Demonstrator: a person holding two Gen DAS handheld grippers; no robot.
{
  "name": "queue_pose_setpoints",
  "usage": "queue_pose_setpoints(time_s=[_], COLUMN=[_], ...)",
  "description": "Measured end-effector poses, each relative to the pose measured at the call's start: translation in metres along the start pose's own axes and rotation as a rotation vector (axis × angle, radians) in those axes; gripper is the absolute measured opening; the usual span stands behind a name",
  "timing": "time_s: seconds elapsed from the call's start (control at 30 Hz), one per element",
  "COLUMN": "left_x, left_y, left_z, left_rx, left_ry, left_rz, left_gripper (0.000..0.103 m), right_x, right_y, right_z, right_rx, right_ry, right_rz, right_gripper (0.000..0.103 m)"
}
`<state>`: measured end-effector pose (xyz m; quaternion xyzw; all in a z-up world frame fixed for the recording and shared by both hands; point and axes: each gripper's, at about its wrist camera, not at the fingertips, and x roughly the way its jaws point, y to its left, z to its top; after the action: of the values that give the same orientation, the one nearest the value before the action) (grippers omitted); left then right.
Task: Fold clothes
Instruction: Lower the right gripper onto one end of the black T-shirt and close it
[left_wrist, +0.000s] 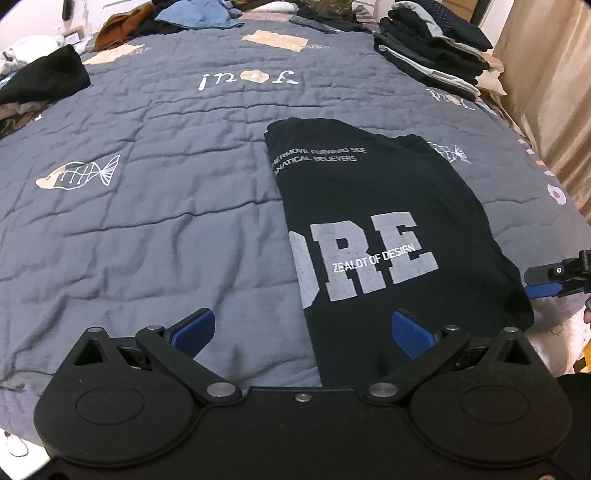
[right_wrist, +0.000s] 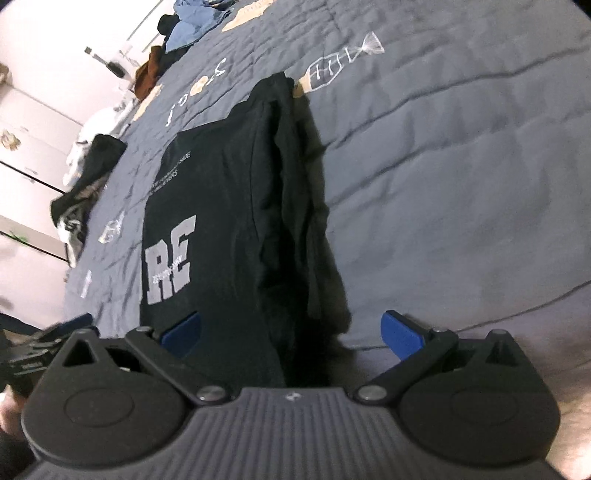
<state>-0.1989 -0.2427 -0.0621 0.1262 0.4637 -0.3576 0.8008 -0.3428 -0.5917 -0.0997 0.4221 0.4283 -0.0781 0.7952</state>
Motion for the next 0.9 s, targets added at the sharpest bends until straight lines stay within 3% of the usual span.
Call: queue_pose_setpoints(time_s=[0.33, 0.53, 0.63, 0.77, 0.9], left_x=[0.009, 0.011, 0.011, 0.012, 0.013], left_y=[0.011, 0.012, 0.013, 0.013, 0.014], left_z=[0.003, 0.002, 0.002, 0.001, 0.001], left_rx=[-0.026, -0.031, -0.033, -0.036, -0.039], left_ry=[0.011, 0.014, 0.015, 0.017, 0.018], left_rz=[0.000, -0.005, -0.007, -0.010, -0.010], left_gripper=[0.103, 0.103, 0.103, 0.103, 0.103], right_x=[0.022, 0.025, 0.031, 0.035, 0.032], right_y=[-0.003, 0.002, 0.005, -0.010, 0.001], right_z=[0.005, 0.002, 0.000, -0.003, -0.003], right_rx=[0.004, 0.011, -0.008, 0.063, 0.042], right_ry=[0.015, 0.035, 0.057, 0.048, 0.047], right_rz=[0.083, 0.178, 0.157, 0.190, 0.228], right_gripper=[0.103, 0.103, 0.103, 0.103, 0.103])
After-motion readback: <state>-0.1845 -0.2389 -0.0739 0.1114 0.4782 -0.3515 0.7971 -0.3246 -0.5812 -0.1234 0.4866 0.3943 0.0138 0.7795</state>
